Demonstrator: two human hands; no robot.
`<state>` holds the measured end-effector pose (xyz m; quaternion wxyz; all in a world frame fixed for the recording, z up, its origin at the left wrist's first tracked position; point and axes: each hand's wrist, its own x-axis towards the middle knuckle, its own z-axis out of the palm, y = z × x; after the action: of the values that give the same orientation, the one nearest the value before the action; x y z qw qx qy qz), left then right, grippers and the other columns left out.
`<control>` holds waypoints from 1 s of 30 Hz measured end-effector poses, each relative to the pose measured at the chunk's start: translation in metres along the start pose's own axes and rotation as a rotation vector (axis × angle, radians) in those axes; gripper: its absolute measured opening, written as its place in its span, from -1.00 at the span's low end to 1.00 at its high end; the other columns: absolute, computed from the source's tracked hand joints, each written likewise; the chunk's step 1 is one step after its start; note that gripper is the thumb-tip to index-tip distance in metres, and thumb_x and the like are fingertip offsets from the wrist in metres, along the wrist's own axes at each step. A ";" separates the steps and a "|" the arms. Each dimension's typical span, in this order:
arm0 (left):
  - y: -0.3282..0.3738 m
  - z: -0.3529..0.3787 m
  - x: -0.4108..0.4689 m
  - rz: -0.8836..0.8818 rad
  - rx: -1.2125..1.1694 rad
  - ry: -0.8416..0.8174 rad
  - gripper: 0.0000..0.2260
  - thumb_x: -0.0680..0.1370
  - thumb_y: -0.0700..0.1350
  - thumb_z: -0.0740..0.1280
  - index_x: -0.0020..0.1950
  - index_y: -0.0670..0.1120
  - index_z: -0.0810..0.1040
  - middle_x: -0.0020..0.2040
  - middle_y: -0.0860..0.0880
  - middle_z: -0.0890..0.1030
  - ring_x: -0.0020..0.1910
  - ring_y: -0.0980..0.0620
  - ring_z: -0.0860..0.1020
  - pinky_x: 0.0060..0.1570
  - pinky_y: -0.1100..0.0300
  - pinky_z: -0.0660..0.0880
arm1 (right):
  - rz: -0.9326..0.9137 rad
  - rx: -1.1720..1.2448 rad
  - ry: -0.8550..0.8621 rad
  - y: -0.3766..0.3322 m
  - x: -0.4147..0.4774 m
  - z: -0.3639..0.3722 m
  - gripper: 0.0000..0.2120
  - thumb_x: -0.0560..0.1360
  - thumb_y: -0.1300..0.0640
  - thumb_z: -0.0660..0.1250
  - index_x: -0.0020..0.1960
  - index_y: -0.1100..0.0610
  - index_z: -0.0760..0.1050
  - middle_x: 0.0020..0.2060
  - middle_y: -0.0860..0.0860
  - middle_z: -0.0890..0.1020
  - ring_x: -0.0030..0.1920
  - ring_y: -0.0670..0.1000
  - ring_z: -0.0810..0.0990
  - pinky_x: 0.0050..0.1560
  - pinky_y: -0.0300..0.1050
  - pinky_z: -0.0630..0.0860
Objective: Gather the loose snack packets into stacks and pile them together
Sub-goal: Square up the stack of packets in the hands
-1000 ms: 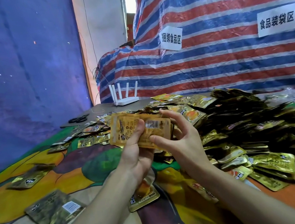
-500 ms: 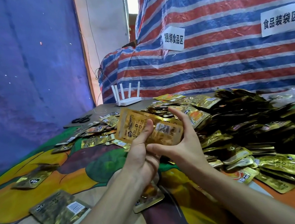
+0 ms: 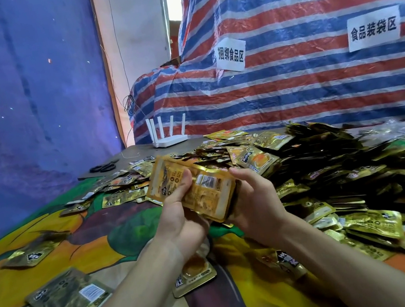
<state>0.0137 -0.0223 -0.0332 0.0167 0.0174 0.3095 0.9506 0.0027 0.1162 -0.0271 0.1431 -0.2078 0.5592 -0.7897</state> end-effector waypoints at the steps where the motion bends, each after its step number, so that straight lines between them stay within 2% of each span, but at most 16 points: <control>1: 0.000 0.000 -0.001 -0.009 0.024 -0.008 -0.44 0.40 -0.01 0.46 0.37 -0.15 0.54 0.19 -0.19 0.67 0.14 -0.20 0.66 0.08 -0.15 0.56 | 0.007 -0.079 0.049 -0.002 0.000 -0.002 -0.49 0.53 -0.26 0.21 0.22 0.10 0.59 0.11 0.16 0.70 0.12 0.19 0.66 0.09 0.10 0.55; 2: 0.001 0.001 -0.001 -0.013 0.049 -0.025 -0.46 0.40 -0.01 0.46 0.35 -0.17 0.56 0.20 -0.20 0.67 0.15 -0.21 0.66 0.11 -0.15 0.57 | -0.042 -0.188 0.124 -0.003 0.001 -0.004 -0.43 0.54 -0.33 0.18 0.16 0.12 0.62 0.05 0.18 0.71 0.09 0.24 0.67 0.08 0.13 0.56; 4: 0.002 0.002 0.000 0.011 0.104 -0.056 -0.51 0.36 -0.02 0.48 0.25 -0.17 0.60 0.15 -0.20 0.69 0.08 -0.18 0.69 0.01 -0.10 0.64 | -0.250 -0.375 0.206 -0.006 0.002 -0.010 -0.37 0.45 -0.38 0.29 0.01 0.20 0.64 -0.09 0.23 0.70 -0.03 0.24 0.69 -0.06 0.13 0.59; 6: 0.003 0.002 0.003 0.073 0.203 -0.010 -0.55 0.33 -0.03 0.50 0.18 -0.13 0.63 0.08 -0.16 0.72 0.01 -0.14 0.71 -0.05 -0.07 0.66 | -0.352 -0.423 0.131 -0.011 0.001 -0.018 -0.45 0.36 -0.35 0.37 -0.08 0.15 0.67 -0.19 0.10 0.70 -0.14 0.07 0.70 -0.12 -0.03 0.61; 7: 0.002 0.001 0.005 0.089 0.266 0.019 -0.57 0.32 -0.03 0.51 0.16 -0.13 0.64 0.06 -0.16 0.72 0.02 -0.15 0.70 0.01 -0.09 0.63 | -0.359 -0.462 0.078 -0.013 -0.001 -0.022 -0.52 0.35 -0.31 0.41 -0.07 0.11 0.69 -0.19 0.03 0.71 -0.13 0.01 0.70 -0.09 -0.10 0.61; 9: -0.002 -0.001 0.005 0.061 0.382 0.044 -0.53 0.31 -0.03 0.53 0.17 -0.18 0.65 0.09 -0.21 0.70 0.06 -0.20 0.68 0.15 -0.16 0.58 | -0.339 -0.639 -0.028 -0.014 -0.001 -0.030 -0.72 0.37 -0.10 0.55 -0.03 0.06 0.70 -0.14 0.01 0.74 -0.10 0.01 0.73 -0.03 -0.08 0.65; 12: -0.010 -0.003 0.002 0.034 0.503 -0.009 -0.49 0.21 -0.03 0.60 0.11 -0.19 0.70 0.08 -0.21 0.70 -0.02 -0.15 0.68 0.07 -0.06 0.60 | -0.296 -0.802 -0.111 -0.013 -0.002 -0.034 -0.80 0.40 0.24 0.57 -0.03 0.04 0.64 -0.16 -0.01 0.75 -0.14 0.00 0.74 -0.08 -0.07 0.65; 15: -0.014 -0.003 0.004 0.101 0.624 -0.086 -0.65 0.18 -0.14 0.67 -0.07 -0.05 0.75 -0.01 -0.04 0.74 -0.04 0.04 0.67 0.06 0.03 0.50 | -0.426 -0.780 0.002 -0.022 -0.003 -0.037 -0.78 0.42 0.32 0.49 -0.02 0.06 0.63 -0.17 -0.01 0.72 -0.16 0.05 0.72 -0.12 0.00 0.67; 17: -0.015 -0.002 0.006 0.187 0.666 -0.107 -0.75 0.19 -0.22 0.61 -0.21 0.04 0.74 -0.13 0.09 0.74 -0.10 0.17 0.68 0.05 0.03 0.43 | -0.553 -0.870 0.162 -0.031 -0.003 -0.046 -0.81 0.44 0.27 0.51 -0.03 0.03 0.65 -0.18 -0.03 0.70 -0.14 0.01 0.67 -0.13 -0.07 0.60; 19: -0.015 -0.003 0.010 0.234 0.702 -0.094 -0.77 0.35 -0.27 0.50 -0.10 0.02 0.70 -0.15 0.12 0.73 -0.11 0.18 0.69 0.00 0.07 0.45 | -0.608 -0.996 0.310 -0.038 -0.002 -0.059 -0.83 0.45 0.22 0.53 -0.02 0.01 0.67 -0.20 -0.09 0.68 -0.16 -0.12 0.63 -0.16 -0.21 0.51; 21: -0.016 -0.004 0.012 0.231 0.677 -0.085 -0.64 0.35 -0.30 0.53 0.07 0.00 0.64 -0.05 0.03 0.73 0.01 0.03 0.69 -0.03 0.10 0.54 | -0.566 -1.024 0.376 -0.040 -0.002 -0.067 -0.80 0.45 0.25 0.52 -0.04 -0.03 0.69 -0.23 -0.11 0.68 -0.25 -0.14 0.61 -0.24 -0.27 0.48; 23: -0.019 -0.007 0.015 0.286 0.678 -0.043 -0.34 0.23 -0.25 0.56 0.29 0.08 0.54 0.13 -0.06 0.67 0.11 -0.05 0.65 -0.01 0.11 0.58 | -0.510 -1.004 0.334 -0.036 -0.002 -0.070 -0.73 0.44 0.32 0.51 -0.08 -0.06 0.69 -0.23 -0.07 0.68 -0.27 -0.10 0.61 -0.25 -0.23 0.51; 25: -0.021 -0.011 0.019 0.379 0.710 -0.038 -0.17 0.23 -0.25 0.53 0.41 0.27 0.40 0.19 -0.07 0.62 0.10 0.00 0.66 -0.08 0.22 0.59 | -0.481 -1.017 0.260 -0.031 -0.002 -0.068 -0.64 0.44 0.36 0.50 -0.11 -0.13 0.66 -0.18 -0.08 0.67 -0.18 -0.04 0.64 -0.16 -0.15 0.56; 26: -0.022 -0.012 0.020 0.412 0.713 -0.053 -0.19 0.26 -0.25 0.52 0.40 0.29 0.40 0.16 -0.05 0.65 0.06 0.05 0.67 -0.13 0.28 0.58 | -0.477 -1.028 0.234 -0.030 -0.002 -0.066 -0.63 0.44 0.38 0.48 -0.09 -0.12 0.66 -0.17 -0.10 0.67 -0.15 -0.05 0.64 -0.14 -0.15 0.56; 28: -0.021 -0.014 0.023 0.434 0.744 -0.065 -0.38 0.29 -0.19 0.49 0.29 0.22 0.52 0.06 0.05 0.70 -0.01 0.10 0.67 -0.21 0.33 0.55 | -0.487 -1.012 0.198 -0.028 -0.001 -0.063 -0.65 0.45 0.43 0.43 -0.02 -0.02 0.69 -0.16 -0.15 0.66 -0.14 -0.12 0.63 -0.16 -0.28 0.52; 30: -0.020 -0.014 0.023 0.424 0.760 -0.054 -0.56 0.29 -0.15 0.48 0.14 0.16 0.61 -0.02 0.05 0.71 -0.04 0.08 0.65 -0.16 0.23 0.57 | -0.514 -0.985 0.166 -0.029 -0.002 -0.061 -0.64 0.45 0.48 0.41 0.05 0.07 0.70 -0.14 -0.14 0.67 -0.10 -0.16 0.64 -0.13 -0.36 0.51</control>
<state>-0.0099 -0.0137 -0.0555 -0.1782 0.1105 0.6264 0.7508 -0.0250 0.1768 -0.0175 -0.2123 -0.3170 0.8026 -0.4585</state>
